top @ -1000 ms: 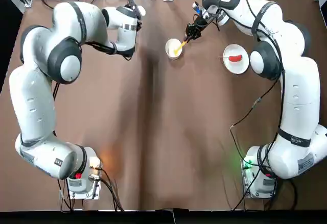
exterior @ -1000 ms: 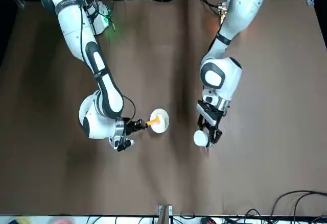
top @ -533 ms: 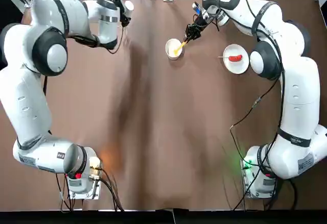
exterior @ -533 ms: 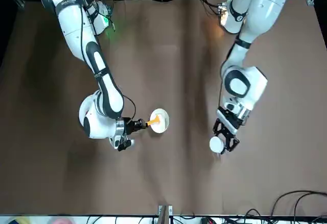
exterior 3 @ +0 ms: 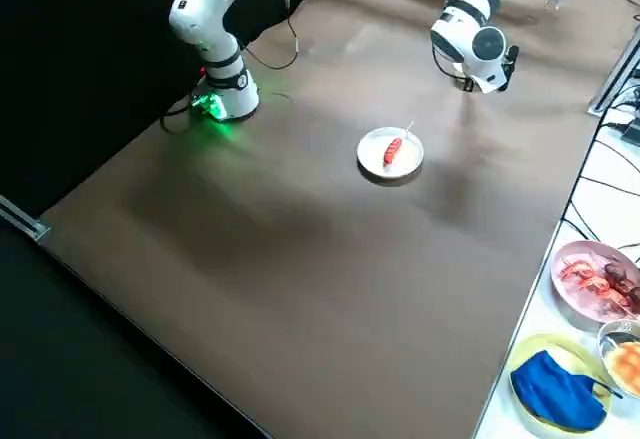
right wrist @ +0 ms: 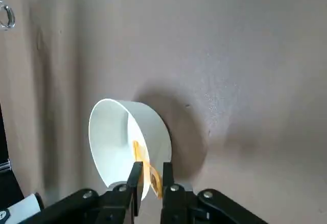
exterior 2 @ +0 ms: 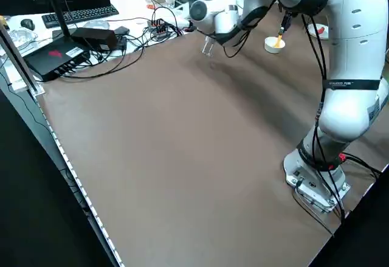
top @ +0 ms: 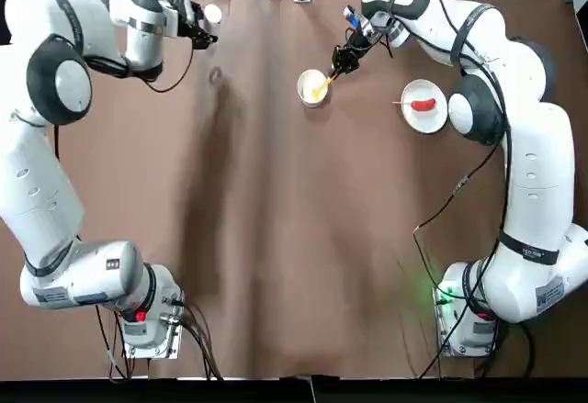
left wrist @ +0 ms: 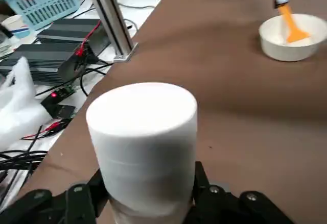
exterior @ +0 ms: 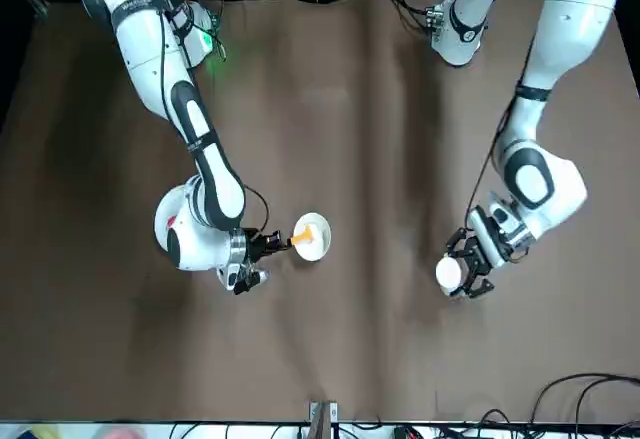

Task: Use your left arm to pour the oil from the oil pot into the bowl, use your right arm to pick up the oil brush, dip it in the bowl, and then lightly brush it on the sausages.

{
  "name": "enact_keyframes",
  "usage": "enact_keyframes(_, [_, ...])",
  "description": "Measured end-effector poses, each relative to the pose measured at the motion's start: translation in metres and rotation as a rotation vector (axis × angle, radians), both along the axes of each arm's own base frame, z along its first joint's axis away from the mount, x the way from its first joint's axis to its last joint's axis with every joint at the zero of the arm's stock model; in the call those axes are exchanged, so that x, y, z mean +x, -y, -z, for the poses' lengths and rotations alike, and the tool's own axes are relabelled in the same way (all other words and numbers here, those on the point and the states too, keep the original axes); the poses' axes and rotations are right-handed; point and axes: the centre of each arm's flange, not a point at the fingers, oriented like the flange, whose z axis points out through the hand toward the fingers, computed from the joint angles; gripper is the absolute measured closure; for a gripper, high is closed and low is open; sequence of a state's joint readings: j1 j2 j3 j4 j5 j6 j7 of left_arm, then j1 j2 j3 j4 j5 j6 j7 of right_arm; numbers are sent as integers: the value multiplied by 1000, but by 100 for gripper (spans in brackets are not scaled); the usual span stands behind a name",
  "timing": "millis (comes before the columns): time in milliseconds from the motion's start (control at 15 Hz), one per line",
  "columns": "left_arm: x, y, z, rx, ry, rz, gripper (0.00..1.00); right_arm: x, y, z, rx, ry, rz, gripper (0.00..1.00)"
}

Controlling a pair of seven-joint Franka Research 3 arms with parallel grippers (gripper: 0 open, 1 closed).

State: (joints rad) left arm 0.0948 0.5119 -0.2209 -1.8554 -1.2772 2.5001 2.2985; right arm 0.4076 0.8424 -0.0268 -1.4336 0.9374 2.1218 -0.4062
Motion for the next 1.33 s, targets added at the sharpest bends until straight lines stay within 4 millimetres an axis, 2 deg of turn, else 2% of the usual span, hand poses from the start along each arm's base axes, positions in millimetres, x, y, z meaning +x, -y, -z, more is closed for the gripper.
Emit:
enact_keyframes(200, [-3, -46, -1, -56, -35, 76, 34, 0, 0, 0, 0, 0, 0, 82])
enact_keyframes(467, [-11, -119, -8, -122, -65, 133, 34, 0, 0, 0, 0, 0, 0, 85])
enact_keyframes(733, [-22, -171, -3, -192, -93, 141, 34, 0, 0, 0, 0, 0, 0, 90])
enact_keyframes(1000, [-27, -204, 17, -268, -117, 147, 34, 0, -1, 0, 5, -2, 1, 93])
enact_keyframes(1200, [-26, -214, 34, -307, -130, 147, 34, 0, -2, -1, 10, -7, 6, 94])
enact_keyframes(1333, [-28, -214, 44, -333, -144, 156, 34, 0, -3, -2, 9, -23, 22, 96])
